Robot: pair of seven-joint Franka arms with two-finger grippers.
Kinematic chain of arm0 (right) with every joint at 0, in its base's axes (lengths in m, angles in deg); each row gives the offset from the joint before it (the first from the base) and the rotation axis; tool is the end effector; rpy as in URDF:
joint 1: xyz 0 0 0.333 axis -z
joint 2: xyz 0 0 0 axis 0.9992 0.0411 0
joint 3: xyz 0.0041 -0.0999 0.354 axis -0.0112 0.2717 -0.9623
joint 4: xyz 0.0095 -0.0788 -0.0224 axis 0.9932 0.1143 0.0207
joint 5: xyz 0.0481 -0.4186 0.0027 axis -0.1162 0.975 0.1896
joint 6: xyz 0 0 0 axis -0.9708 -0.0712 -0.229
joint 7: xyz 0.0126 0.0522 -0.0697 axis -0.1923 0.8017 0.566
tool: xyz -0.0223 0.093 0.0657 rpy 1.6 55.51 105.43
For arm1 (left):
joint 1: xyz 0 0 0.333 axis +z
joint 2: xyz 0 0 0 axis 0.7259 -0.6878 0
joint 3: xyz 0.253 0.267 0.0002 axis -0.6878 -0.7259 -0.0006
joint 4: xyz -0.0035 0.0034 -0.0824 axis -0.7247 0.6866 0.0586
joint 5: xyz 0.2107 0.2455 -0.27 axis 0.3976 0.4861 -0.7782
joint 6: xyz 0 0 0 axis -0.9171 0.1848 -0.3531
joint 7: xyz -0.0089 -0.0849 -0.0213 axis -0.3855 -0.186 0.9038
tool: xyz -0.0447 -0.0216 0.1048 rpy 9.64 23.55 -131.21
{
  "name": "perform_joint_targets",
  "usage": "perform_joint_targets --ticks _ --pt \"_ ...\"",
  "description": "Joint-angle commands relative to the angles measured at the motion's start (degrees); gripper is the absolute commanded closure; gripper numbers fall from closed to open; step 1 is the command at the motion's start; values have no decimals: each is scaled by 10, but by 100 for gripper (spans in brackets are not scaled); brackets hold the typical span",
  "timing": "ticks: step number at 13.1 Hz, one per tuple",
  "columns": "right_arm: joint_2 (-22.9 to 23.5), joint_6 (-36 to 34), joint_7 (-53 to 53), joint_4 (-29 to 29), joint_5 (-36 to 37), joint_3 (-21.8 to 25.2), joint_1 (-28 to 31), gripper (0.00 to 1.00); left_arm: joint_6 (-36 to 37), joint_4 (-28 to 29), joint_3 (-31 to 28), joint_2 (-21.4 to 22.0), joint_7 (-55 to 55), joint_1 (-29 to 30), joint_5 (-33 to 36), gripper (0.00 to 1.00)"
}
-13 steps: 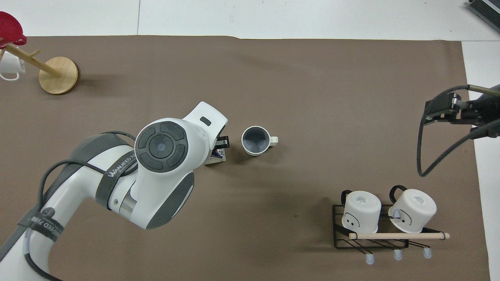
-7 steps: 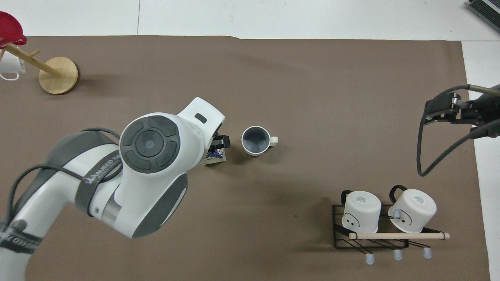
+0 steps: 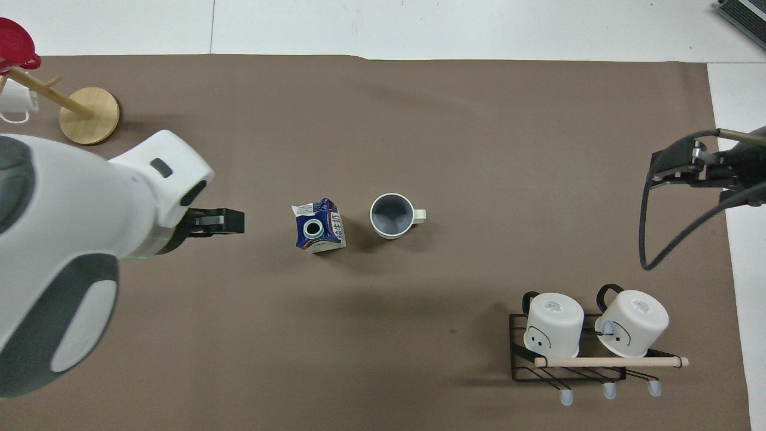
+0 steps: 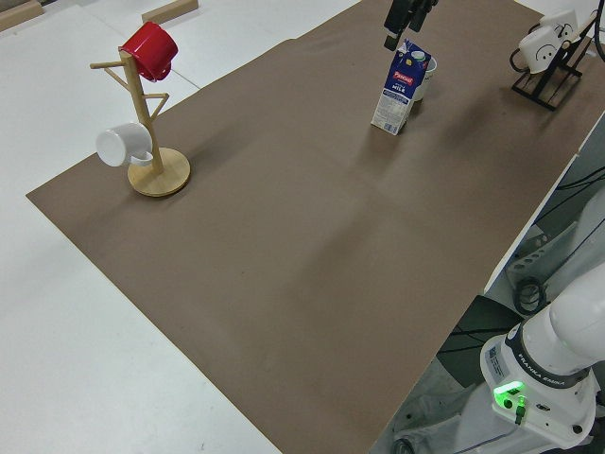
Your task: Place cup and milk on table
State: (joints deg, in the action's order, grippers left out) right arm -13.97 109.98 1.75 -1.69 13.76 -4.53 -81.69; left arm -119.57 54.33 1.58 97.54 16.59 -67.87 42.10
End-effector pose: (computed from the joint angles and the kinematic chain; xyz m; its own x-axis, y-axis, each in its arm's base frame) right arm 0.5871 0.0252 0.6988 0.9605 -0.2780 0.0128 -0.2781 -0.9604 0.0177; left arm 0.5179 -0.1782 0.6212 0.9976 -0.0351 0.0589 -0.0339 -0.9992 -0.0225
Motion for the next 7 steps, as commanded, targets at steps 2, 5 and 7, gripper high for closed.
perform_joint_targets --ticks 2,5,7 --pt "0 17 -16 3 -13 -1 4 0 81 -22 3 30 125 96 -24 0" --pt "0 17 -20 3 -13 0 5 0 118 -55 3 29 193 159 -28 0" --pt "-1 17 -20 3 -13 -1 5 0 121 -56 6 30 191 162 -30 0"
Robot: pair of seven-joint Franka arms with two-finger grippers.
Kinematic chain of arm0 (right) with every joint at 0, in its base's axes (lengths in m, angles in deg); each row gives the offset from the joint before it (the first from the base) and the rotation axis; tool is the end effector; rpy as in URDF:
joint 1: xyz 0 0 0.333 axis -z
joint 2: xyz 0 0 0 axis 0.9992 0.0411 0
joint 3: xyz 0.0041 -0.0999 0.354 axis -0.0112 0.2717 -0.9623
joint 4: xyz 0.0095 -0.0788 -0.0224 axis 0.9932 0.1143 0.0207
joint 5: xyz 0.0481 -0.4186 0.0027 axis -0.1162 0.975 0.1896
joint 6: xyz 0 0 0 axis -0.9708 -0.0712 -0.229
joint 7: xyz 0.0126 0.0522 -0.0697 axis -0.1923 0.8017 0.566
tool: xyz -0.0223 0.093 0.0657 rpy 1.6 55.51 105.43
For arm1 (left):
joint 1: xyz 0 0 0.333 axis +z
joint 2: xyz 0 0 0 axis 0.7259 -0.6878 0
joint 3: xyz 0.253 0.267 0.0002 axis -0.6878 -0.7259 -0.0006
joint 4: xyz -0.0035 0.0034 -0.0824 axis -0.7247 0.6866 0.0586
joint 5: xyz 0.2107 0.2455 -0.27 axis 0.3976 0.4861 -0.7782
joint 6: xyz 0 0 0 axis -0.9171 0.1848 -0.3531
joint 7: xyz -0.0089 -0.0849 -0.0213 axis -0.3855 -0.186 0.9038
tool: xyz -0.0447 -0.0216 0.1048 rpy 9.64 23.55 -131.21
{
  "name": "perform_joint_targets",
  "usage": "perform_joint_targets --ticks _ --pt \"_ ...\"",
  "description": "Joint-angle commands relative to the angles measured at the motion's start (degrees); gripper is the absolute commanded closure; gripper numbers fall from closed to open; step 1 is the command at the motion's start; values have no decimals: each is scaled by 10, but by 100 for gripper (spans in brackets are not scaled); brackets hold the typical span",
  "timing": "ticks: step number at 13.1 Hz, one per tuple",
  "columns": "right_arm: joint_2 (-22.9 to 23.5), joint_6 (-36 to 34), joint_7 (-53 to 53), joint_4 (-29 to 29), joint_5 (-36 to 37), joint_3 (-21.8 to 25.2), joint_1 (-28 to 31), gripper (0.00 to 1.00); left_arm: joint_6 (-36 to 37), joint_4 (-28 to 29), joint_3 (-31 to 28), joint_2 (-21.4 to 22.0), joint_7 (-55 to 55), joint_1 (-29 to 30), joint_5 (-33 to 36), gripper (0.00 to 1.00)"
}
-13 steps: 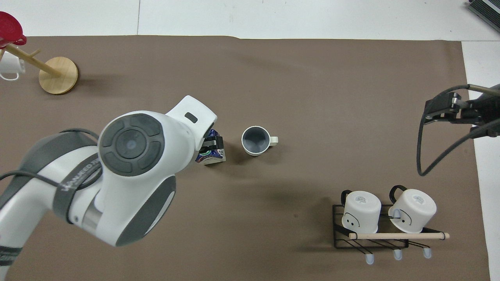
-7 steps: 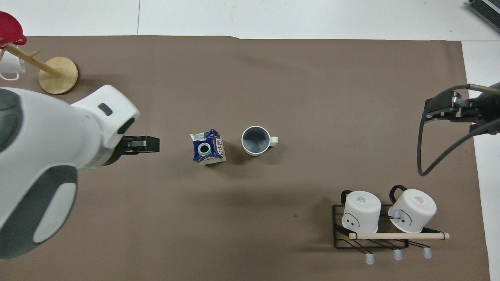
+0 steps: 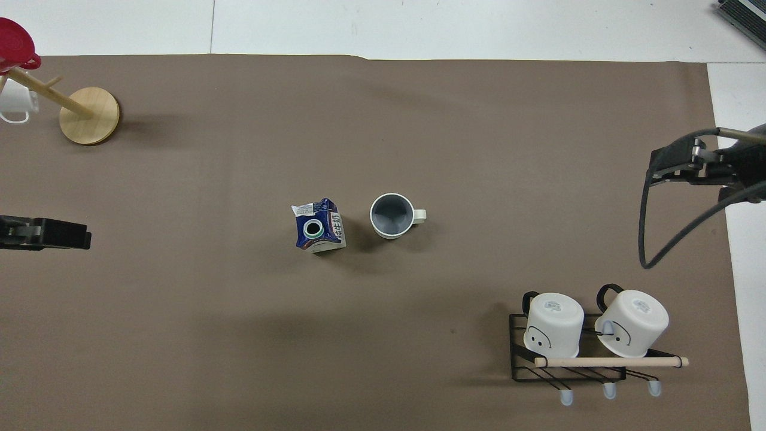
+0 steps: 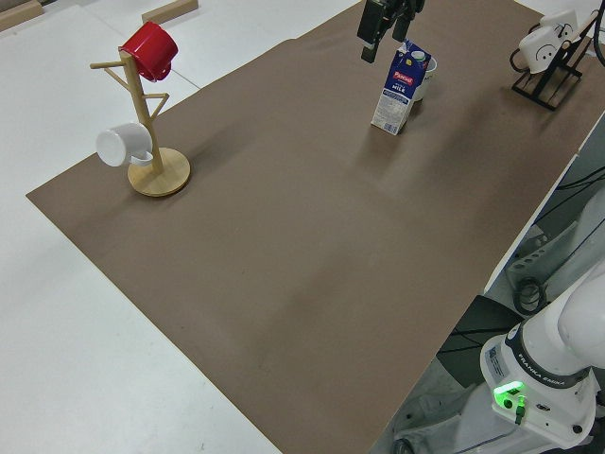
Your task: Place cup and milk on table
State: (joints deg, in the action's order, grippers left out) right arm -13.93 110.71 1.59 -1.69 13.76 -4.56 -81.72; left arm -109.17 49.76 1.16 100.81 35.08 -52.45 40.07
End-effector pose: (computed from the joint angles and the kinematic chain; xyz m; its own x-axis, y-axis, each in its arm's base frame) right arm 0.5887 0.0259 0.6996 0.9614 -0.2740 0.0241 -0.2744 -0.9615 0.0137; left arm 0.5131 -0.0301 0.6755 0.9972 -0.0741 0.0045 -0.0740 -0.9973 -0.0015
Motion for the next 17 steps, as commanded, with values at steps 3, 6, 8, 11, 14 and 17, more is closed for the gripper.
perform_joint_targets --ticks 3,6,8,11,14,17 --pt "-1 10 -17 3 -13 0 5 0 18 -11 12 -2 2 10 -9 0" --pt "-1 10 -17 3 -13 1 5 0 29 -11 14 -2 1 9 -10 0" --pt "-1 10 -17 3 -13 0 5 0 32 -11 15 -2 1 9 -9 0" --pt "-1 10 -16 4 -13 0 5 0 36 -11 11 -2 1 10 -9 0" --pt "-1 10 -15 4 -13 1 5 0 42 -11 7 -2 10 33 -9 0" --pt "-2 10 -15 4 -13 0 5 0 43 -17 -1 -2 38 40 -9 0"
